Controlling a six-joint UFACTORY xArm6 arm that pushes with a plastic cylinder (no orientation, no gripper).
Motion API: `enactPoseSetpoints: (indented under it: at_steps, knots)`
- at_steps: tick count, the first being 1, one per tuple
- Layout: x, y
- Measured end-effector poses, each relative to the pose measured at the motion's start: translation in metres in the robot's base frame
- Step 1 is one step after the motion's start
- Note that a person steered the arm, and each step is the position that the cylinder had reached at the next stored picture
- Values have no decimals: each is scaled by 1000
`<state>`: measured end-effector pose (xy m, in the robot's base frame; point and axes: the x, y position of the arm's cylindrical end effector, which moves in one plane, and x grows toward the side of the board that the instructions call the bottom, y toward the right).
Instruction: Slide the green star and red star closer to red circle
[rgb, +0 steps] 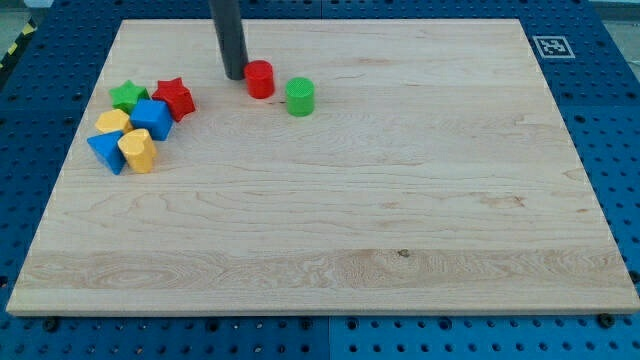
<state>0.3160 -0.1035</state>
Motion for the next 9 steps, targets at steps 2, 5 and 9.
enactPoseSetpoints:
  at_steps: [2, 5, 9]
  knots:
    - [-8, -33]
    - [-12, -201]
    - [61, -158]
